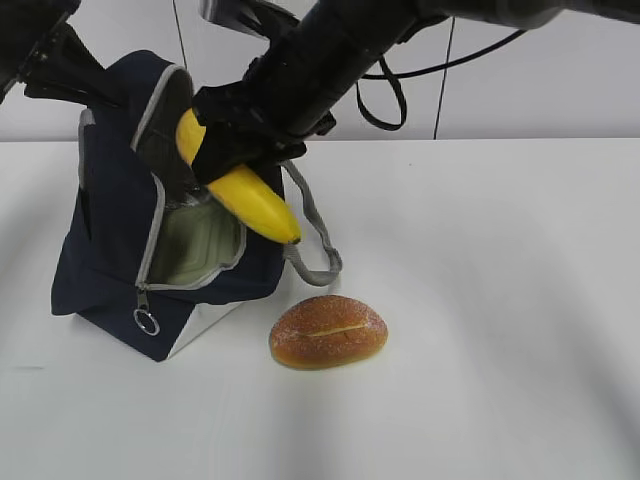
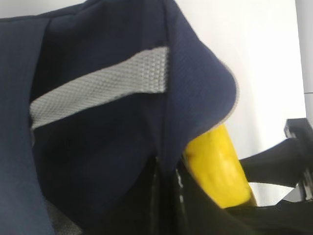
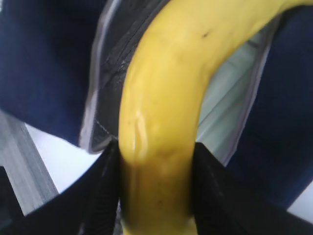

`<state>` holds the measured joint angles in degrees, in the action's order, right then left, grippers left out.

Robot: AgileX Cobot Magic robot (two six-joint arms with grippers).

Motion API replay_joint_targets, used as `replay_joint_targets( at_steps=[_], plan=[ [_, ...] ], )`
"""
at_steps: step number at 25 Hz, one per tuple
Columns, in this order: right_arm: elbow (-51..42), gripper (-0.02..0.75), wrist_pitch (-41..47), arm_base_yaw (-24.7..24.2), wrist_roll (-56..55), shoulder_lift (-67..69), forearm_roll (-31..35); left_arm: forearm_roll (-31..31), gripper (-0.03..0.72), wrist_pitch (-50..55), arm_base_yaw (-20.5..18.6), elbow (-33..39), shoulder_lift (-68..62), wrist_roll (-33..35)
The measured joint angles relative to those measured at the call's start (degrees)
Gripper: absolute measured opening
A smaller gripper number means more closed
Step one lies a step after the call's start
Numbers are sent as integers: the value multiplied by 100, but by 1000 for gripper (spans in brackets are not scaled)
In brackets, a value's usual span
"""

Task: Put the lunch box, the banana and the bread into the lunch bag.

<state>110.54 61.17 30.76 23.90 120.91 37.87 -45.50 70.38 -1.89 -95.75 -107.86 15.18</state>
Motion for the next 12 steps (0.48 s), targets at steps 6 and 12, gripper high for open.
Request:
replay_joint_targets(
  at_steps=[6, 12],
  plan=[
    [0, 327, -665, 198, -160, 121, 360, -13, -16, 0, 0, 0, 0, 0],
    [0, 327, -1052, 362, -179, 349, 611, -13, -16, 0, 0, 0, 0, 0]
  ],
)
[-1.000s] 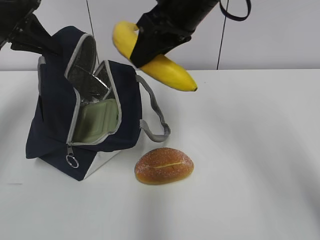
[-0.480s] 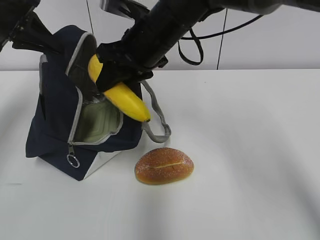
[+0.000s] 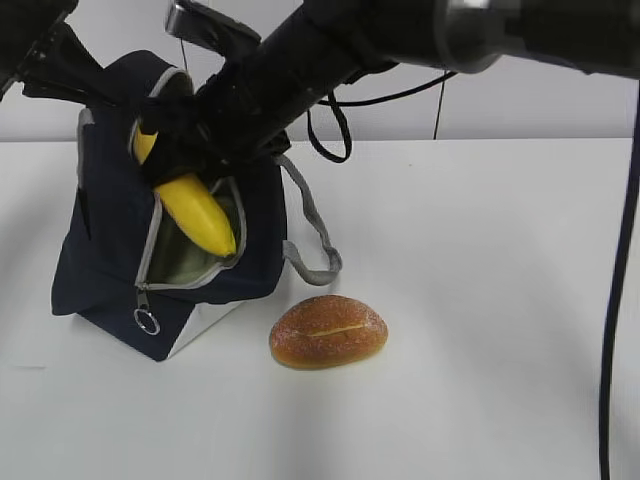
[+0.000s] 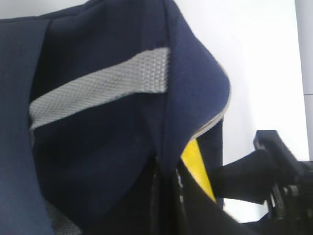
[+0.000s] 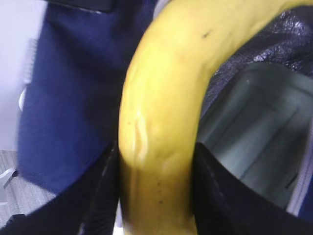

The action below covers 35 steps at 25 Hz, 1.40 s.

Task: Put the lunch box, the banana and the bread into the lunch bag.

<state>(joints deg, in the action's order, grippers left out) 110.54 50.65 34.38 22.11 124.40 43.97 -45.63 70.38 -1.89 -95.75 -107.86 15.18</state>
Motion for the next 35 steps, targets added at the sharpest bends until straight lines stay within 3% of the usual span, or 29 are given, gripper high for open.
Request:
replay_joint_targets(
  at_steps=[8, 13, 17, 22, 24, 27, 31, 35],
  plan=[
    [157, 354, -400, 21, -10, 301, 144, -19, -16, 0, 0, 0, 0, 0],
    [179, 531, -485, 21, 10, 301, 252, -46, -16, 12, -135, 0, 0, 0],
    [388, 573, -96, 21, 149, 313, 159, -46, -16, 12, -186, 0, 0, 0],
    [1350, 577, 1047, 9, 168, 313, -717, -29, -16, 12, -186, 0, 0, 0],
    [1789, 577, 1694, 0, 62, 313, -1334, -29, -16, 12, -186, 0, 0, 0],
    [2189, 577, 1968, -24, -222, 287, -2164, -29, -16, 12, -186, 0, 0, 0],
    [2143, 572, 2028, -58, -449, 75, -2597, -29, -16, 12, -186, 0, 0, 0],
    [1325, 569, 2028, -58, -473, -449, -3005, -29, -16, 12, -186, 0, 0, 0]
  ],
)
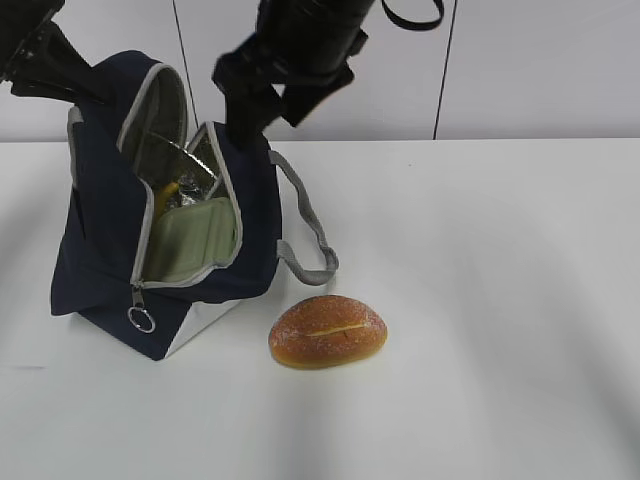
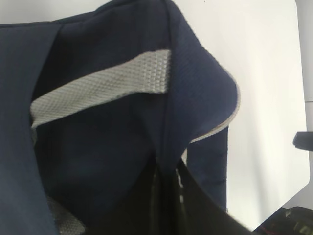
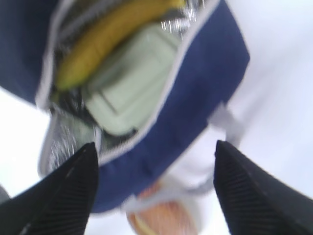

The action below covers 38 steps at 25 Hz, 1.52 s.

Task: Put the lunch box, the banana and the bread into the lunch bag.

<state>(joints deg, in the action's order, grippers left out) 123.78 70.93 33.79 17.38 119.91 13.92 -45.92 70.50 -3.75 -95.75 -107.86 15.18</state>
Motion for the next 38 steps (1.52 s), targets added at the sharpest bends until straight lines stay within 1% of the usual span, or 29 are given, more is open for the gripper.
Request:
replay_joint_targets(
  at_steps=[2, 5, 10, 12, 14, 16, 21, 28, 31, 38],
  plan=[
    [-678, 561, 0, 0, 61, -331, -92, 0, -16, 0, 0, 0, 0, 0],
    [-2009, 542, -12, 0, 256, -961, -132, 0, -16, 0, 0, 0, 0, 0],
    [-4106, 535, -963, 0, 956, -2170, 49, 0, -16, 0, 0, 0, 0, 0],
    [-4679, 535, -1231, 0, 1212, -2418, 75, 0, -16, 0, 0, 0, 0, 0],
    [-4991, 535, -1351, 0, 1317, -2498, 85, 0, -16, 0, 0, 0, 0, 0],
    [-5212, 535, -1520, 0, 1446, -2501, 199, 0, -16, 0, 0, 0, 0, 0],
    [-5698, 535, -2404, 0, 1983, -2501, 785, 0, -16, 0, 0, 0, 0, 0],
    [-5752, 535, -3285, 0, 2276, -2330, 811, 0, -16, 0, 0, 0, 0, 0],
    [-5752, 535, -3396, 0, 2436, -2214, 811, 0, -16, 0, 0, 0, 0, 0],
    [-5752, 535, -3349, 0, 3219, -1606, 834, 0, -16, 0, 0, 0, 0, 46]
  ],
)
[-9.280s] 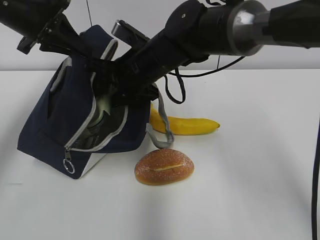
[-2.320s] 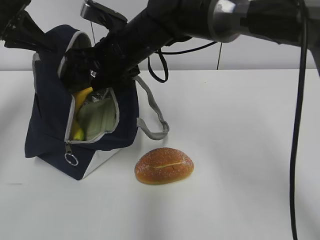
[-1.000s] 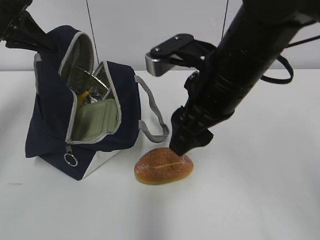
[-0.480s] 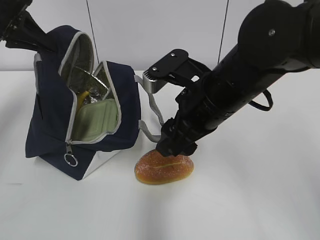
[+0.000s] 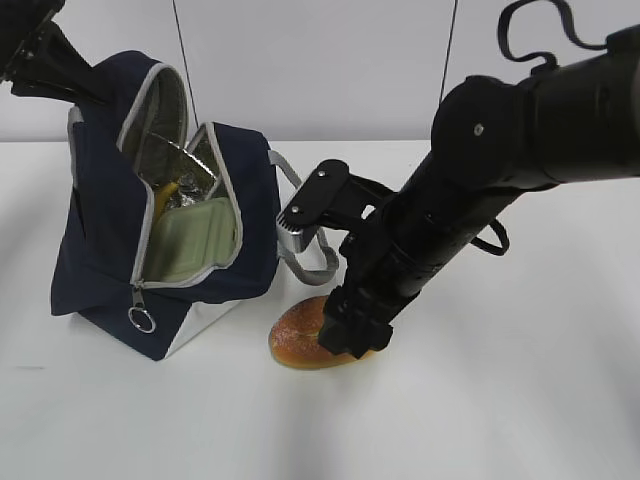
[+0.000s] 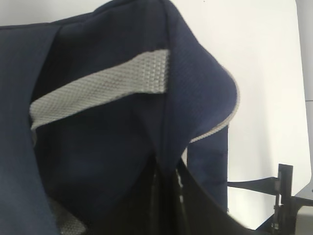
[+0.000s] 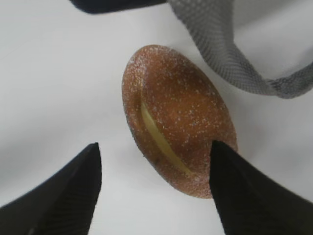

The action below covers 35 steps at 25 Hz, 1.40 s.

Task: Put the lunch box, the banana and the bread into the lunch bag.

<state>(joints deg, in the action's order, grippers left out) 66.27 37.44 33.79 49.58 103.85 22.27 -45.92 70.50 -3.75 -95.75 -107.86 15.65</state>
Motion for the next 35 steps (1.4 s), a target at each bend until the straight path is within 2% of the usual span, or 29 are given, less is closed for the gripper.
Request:
replay_joint_targets(
  at_steps=[20, 23, 28, 32, 35],
  plan=[
    [11, 554, -1148, 0, 690, 738, -360, 0, -16, 0, 0, 0, 0, 22],
    [23, 510, -1219, 0, 703, 773, -365, 0, -16, 0, 0, 0, 0, 22],
    [23, 365, -1203, 0, 716, 773, -468, 0, -16, 0, 0, 0, 0, 32],
    [106, 343, -970, 0, 727, 773, -504, 0, -16, 0, 0, 0, 0, 32],
    [122, 340, -443, 0, 727, 617, -508, 0, -16, 0, 0, 0, 0, 32]
  ],
)
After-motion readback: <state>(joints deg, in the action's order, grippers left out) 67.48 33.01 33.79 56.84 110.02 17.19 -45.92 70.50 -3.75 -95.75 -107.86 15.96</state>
